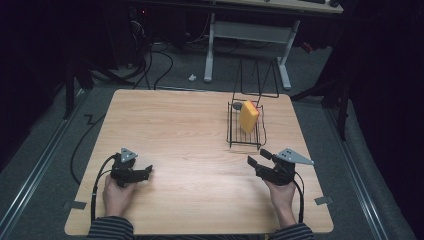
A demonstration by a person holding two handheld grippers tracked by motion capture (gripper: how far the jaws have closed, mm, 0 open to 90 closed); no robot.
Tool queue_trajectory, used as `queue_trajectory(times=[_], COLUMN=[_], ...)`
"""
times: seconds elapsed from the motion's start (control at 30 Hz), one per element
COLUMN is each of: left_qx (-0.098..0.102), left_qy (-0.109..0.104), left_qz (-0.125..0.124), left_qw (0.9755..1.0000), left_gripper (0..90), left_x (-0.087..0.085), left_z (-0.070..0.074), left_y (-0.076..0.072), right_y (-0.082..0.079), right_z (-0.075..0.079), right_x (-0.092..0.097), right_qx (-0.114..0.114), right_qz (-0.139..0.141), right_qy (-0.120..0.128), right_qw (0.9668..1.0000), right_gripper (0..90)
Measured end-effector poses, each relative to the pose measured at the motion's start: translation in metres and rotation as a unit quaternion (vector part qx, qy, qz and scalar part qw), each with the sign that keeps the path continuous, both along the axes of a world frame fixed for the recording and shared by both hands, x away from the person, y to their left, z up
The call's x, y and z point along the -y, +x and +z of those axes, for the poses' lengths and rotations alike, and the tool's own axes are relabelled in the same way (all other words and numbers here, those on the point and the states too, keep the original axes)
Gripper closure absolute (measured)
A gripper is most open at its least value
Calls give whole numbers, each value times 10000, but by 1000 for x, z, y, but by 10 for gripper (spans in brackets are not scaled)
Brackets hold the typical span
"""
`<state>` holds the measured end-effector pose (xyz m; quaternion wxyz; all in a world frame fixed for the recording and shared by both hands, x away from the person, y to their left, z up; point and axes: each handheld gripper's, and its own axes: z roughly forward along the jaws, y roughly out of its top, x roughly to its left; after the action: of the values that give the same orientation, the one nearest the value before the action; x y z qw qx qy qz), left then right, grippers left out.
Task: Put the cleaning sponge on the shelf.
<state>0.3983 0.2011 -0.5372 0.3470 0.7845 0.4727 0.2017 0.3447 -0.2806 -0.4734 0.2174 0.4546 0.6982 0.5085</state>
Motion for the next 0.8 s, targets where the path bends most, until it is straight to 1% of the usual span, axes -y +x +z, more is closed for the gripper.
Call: queue_trajectory(times=[0.3, 0.33, 0.37, 0.43, 0.6, 0.7, 0.77, 0.8], left_qx=[1, 1, 0, 0, 1, 1, 1, 1], left_qy=[-1, -1, 0, 0, -1, -1, -1, -1], left_qz=[1, 1, 0, 0, 0, 1, 0, 0], left_qw=[10000, 10000, 10000, 10000, 10000, 10000, 10000, 10000], left_gripper=[204, 204, 204, 204, 204, 204, 204, 204], left_x=[0, 0, 0, 0, 0, 0, 0, 0], left_z=[0, 0, 0, 0, 0, 0, 0, 0], left_y=[0, 0, 0, 0, 0, 0, 0, 0], right_y=[7, 8, 8, 9, 15, 17, 19, 20], right_z=[-10, -11, -12, -13, -20, -22, -23, -24], right_x=[-9, -10, -11, -12, -16, -18, -20, -22], right_qx=[-143, -134, -179, -190, -355, -412, -441, -448], right_qz=[91, 94, 97, 105, 199, 221, 238, 225], right_qy=[-79, -75, -38, -71, -149, -163, -220, -296], right_qw=[9998, 9998, 9998, 9997, 9991, 9988, 9985, 9983], right_gripper=[357, 357, 357, 357, 356, 356, 356, 356])
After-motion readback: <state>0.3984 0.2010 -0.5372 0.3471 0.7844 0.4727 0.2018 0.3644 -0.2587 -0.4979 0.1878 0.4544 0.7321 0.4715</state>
